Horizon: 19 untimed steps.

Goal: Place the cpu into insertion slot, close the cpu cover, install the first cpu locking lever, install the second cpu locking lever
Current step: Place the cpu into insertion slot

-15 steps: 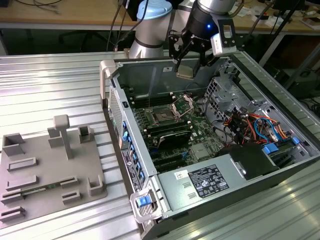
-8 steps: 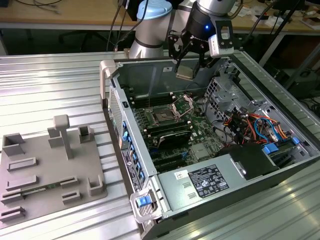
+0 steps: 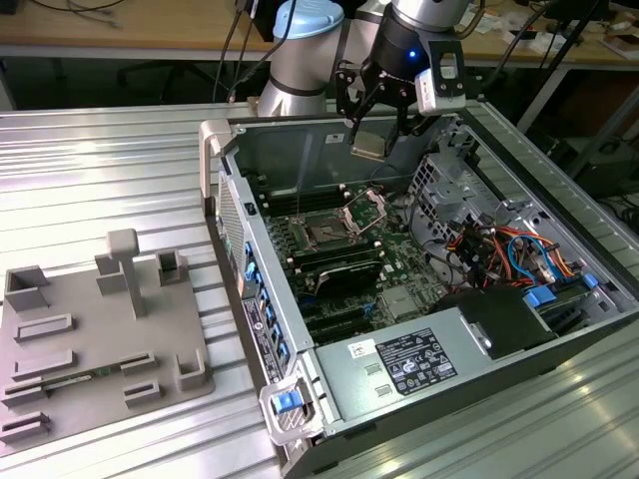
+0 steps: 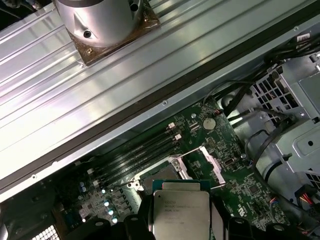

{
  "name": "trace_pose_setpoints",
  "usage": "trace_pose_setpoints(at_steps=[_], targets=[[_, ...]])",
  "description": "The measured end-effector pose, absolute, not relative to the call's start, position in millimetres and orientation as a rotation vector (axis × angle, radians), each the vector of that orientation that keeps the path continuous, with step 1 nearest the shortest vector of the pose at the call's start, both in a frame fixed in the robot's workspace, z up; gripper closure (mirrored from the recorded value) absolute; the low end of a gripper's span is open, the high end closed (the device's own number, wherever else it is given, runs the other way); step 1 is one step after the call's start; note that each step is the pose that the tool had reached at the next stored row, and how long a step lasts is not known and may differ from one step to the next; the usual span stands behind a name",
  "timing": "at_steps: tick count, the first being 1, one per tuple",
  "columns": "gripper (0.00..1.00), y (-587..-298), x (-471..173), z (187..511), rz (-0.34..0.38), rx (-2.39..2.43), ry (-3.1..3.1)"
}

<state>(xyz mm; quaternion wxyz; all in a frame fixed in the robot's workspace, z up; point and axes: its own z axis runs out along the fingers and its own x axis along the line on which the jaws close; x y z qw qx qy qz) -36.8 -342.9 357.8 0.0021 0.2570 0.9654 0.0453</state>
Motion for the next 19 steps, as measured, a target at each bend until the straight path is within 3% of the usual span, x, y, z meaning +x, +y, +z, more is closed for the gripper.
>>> trace_pose_setpoints(at_steps=[19], targets=[[0.45,-342.9,-37.0,354.4,0.141,1.040,2.949]])
